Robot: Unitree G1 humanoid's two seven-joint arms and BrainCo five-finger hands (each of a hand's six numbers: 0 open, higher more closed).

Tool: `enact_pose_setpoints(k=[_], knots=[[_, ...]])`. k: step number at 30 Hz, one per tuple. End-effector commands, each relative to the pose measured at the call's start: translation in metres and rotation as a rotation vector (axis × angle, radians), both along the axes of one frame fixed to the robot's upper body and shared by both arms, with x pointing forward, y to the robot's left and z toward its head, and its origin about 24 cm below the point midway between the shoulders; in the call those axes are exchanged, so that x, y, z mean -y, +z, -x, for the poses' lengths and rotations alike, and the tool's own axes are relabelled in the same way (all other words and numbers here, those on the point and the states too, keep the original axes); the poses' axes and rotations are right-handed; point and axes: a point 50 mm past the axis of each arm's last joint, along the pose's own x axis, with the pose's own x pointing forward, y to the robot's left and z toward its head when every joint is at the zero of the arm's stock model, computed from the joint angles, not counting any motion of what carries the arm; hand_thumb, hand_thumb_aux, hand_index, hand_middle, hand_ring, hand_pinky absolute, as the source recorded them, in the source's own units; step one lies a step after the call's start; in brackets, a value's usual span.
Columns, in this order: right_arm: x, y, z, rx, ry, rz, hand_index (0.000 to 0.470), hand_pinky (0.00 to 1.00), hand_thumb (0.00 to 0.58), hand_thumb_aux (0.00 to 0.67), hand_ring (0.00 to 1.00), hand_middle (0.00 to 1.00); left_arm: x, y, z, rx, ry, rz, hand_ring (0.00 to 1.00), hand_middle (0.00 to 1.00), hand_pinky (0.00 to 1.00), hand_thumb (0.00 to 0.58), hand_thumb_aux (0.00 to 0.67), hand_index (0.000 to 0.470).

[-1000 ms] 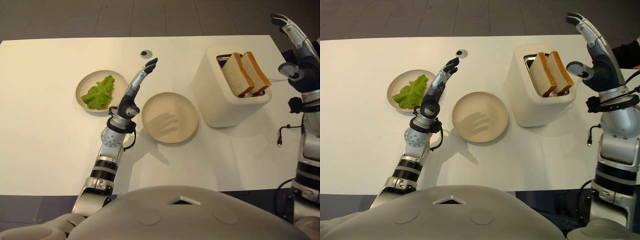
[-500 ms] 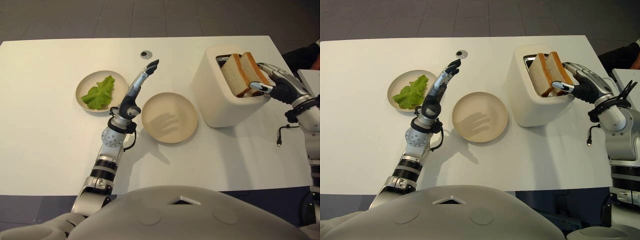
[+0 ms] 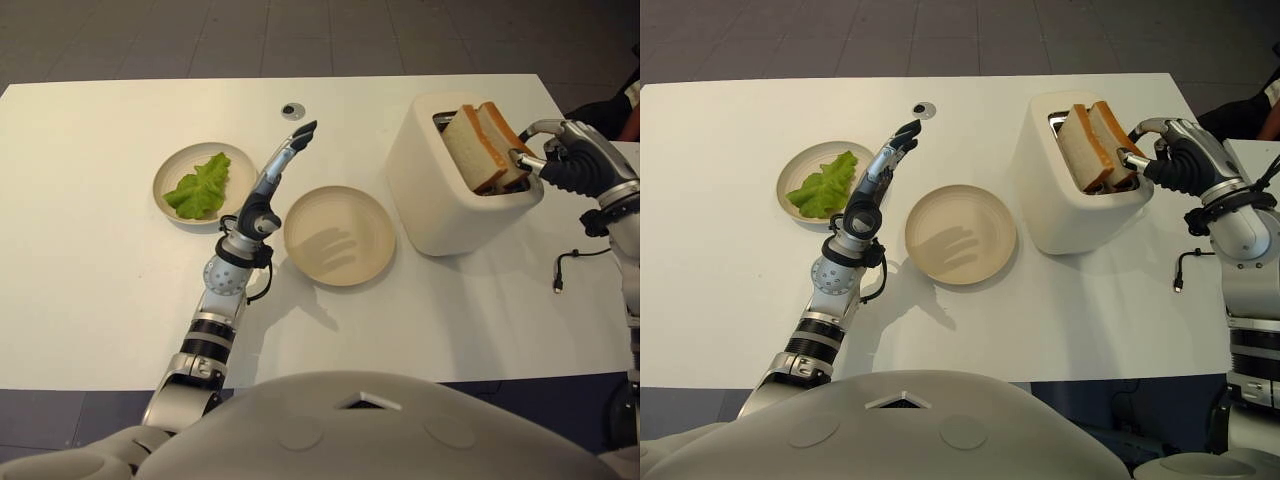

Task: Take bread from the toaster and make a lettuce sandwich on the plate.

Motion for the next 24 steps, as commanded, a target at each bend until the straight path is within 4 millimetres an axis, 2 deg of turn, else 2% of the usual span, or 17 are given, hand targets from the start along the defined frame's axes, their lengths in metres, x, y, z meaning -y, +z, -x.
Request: enact_pose_setpoints(k=[1,9,19,22,24], knots=[[-0.004,0.009,-0.003,0.081,0.008,-0.072,0.470,1.00,0.580,0.670,1.00,1.00,0.000,-0.002,-0.001,-0.007,0.000,-0.011,0.00,0.00,0.00,0.000,0.000,0.000],[-0.016,0.050,0.001,0.389,0.072,-0.193,0.470,1.00,0.580,0.670,1.00,1.00,0.000,-0.002,-0.002,-0.003,0.006,-0.009,0.00,0.00,0.00,0.000,0.000,0.000],[-0.027,0.077,0.010,0.598,0.165,-0.301,0.470,1.00,0.580,0.670,1.00,1.00,-0.001,-0.001,-0.003,0.001,0.016,-0.006,0.00,0.00,0.00,0.000,0.000,0.000],[-0.037,0.084,0.013,0.631,0.236,-0.369,0.470,1.00,0.580,0.670,1.00,1.00,-0.009,0.001,-0.008,0.013,0.068,-0.038,0.00,0.00,0.00,0.000,0.000,0.000],[-0.047,0.087,0.015,0.634,0.302,-0.459,0.470,1.00,0.580,0.670,1.00,1.00,-0.025,0.007,-0.016,0.045,0.178,-0.101,0.00,0.00,0.00,0.000,0.000,0.000]])
